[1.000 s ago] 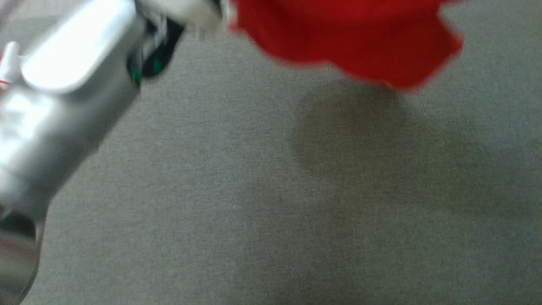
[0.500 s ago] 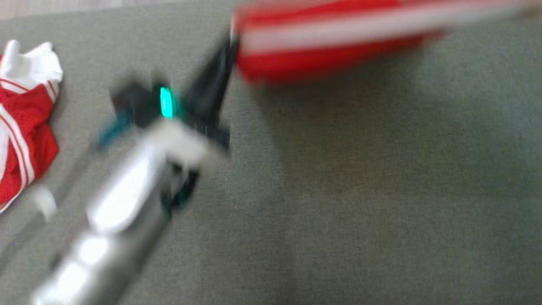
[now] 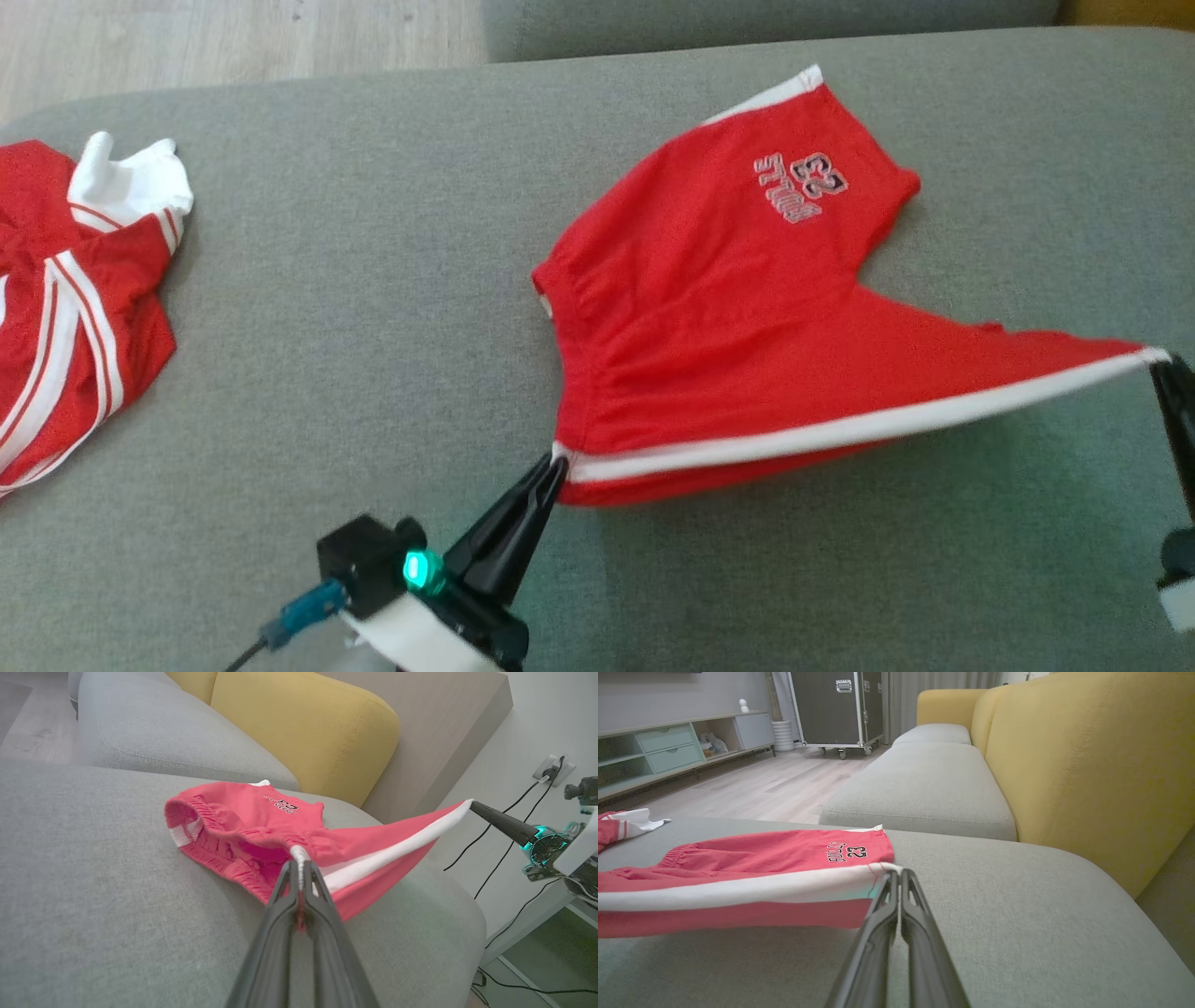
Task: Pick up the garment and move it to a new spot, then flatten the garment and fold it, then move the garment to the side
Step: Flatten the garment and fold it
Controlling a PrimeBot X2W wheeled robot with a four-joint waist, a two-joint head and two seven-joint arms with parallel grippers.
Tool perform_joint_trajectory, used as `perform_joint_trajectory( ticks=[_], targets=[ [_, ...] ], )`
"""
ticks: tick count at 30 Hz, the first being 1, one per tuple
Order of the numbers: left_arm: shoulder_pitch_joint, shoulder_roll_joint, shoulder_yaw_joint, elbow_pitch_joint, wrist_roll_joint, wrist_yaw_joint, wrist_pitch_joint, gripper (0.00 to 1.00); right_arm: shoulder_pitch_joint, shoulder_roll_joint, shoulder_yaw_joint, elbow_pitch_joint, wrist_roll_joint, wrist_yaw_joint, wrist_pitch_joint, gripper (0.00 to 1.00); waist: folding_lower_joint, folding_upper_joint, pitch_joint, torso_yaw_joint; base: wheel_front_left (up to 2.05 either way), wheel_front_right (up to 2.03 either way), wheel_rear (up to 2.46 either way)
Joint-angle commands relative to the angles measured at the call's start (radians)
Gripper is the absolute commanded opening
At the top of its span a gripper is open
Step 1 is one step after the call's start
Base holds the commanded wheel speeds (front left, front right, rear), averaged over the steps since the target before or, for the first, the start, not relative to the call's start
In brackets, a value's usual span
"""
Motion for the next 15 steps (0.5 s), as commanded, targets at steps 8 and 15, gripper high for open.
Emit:
perform_joint_trajectory(
  ticks=[8,15],
  targets=[
    [-0.07,-0.034,0.077,-0.077,-0.027,0.002,-0.005,0.0,-0.074,-0.041,-0.071,-0.104,-0.003,-0.001,0.083,0.0,0.0002,-0.0001,0.034,0.047,0.0,0.0,0.0],
    [-0.237,-0.144,0.095,0.007,-0.133,0.002,0.055,0.0,-0.308,-0.141,0.021,0.029,0.055,-0.001,0.125,0.0,0.0002,-0.0001,0.112,0.112,0.0,0.0,0.0]
  ],
)
